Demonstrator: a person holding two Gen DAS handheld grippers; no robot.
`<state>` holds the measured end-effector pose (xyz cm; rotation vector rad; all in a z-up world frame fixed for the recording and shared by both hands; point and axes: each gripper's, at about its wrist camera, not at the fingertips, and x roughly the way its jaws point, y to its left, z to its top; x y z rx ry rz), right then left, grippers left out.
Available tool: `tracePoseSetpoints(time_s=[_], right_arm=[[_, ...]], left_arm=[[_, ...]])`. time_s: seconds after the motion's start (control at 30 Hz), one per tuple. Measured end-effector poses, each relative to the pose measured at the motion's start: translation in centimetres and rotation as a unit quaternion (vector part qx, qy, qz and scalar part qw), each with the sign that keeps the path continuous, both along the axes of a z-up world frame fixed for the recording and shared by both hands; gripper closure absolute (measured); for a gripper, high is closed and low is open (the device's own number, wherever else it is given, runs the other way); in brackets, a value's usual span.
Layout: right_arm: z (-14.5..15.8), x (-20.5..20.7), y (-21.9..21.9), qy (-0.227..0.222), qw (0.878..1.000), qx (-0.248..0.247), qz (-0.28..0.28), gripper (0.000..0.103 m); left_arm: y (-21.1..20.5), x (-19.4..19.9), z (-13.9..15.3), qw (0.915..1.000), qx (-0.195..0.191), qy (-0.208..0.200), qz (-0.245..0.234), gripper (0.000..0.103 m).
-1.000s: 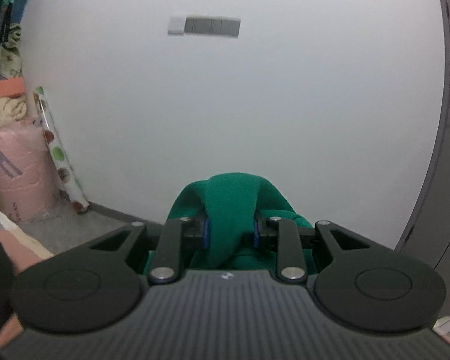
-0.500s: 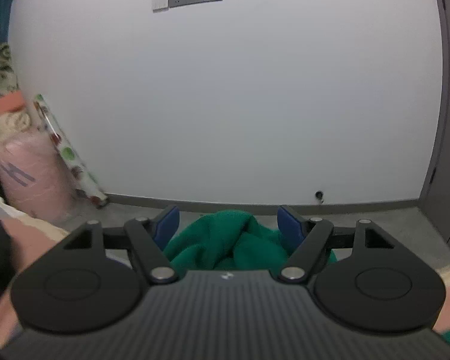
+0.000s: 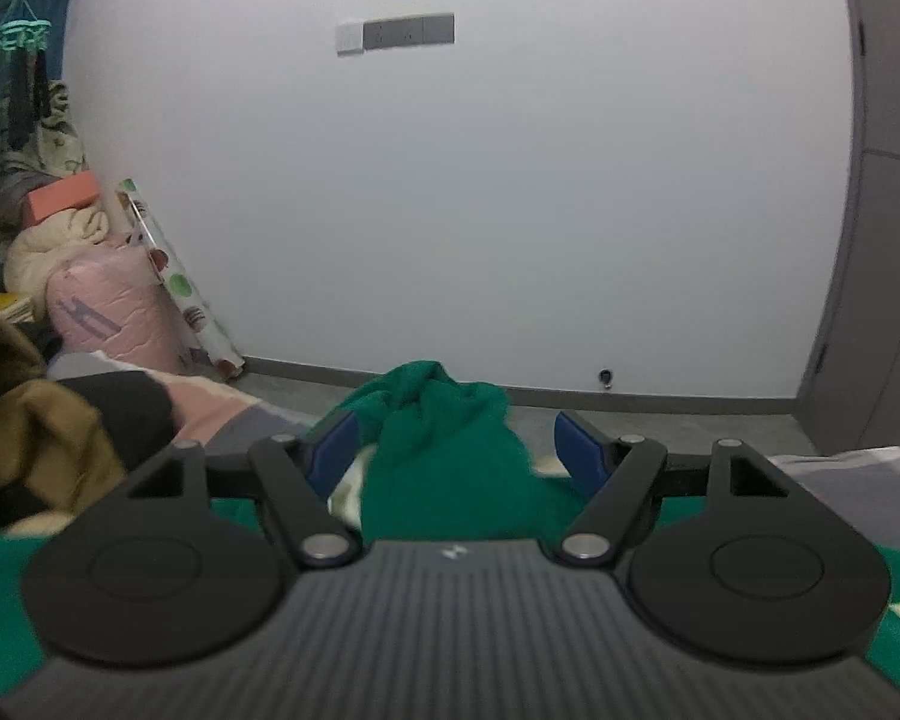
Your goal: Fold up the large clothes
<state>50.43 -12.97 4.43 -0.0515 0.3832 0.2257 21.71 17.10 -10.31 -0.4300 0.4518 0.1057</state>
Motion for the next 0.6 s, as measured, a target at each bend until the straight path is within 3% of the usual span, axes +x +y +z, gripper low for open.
tracePoseSetpoints(time_s=[0.1, 0.27, 0.47, 0.6], right_arm=[[1.7, -5.2, -2.5, 0.001, 1.000, -0.001, -0.004, 0.030], [2.0, -13.1, -6.9, 0.029, 0.999, 0.026, -0.013, 0.030], [-1.6, -21.5, -12.2, 0.130, 0.990, 0.042, -0.041, 0.030], [-4.3, -26.0, -16.1, 0.179, 0.980, 0.057, -0.059, 0.030]], left_arm=[[-1.4, -1.2, 0.1, 0.9998, -0.003, 0.005, -0.016, 0.032], [-4.9, -2.6, 0.3, 0.9984, 0.030, 0.024, -0.043, 0.032], [-6.4, -5.0, 0.1, 0.9966, 0.018, 0.056, -0.057, 0.032], [-5.4, -6.8, -0.1, 0.9941, -0.032, 0.089, -0.052, 0.032]])
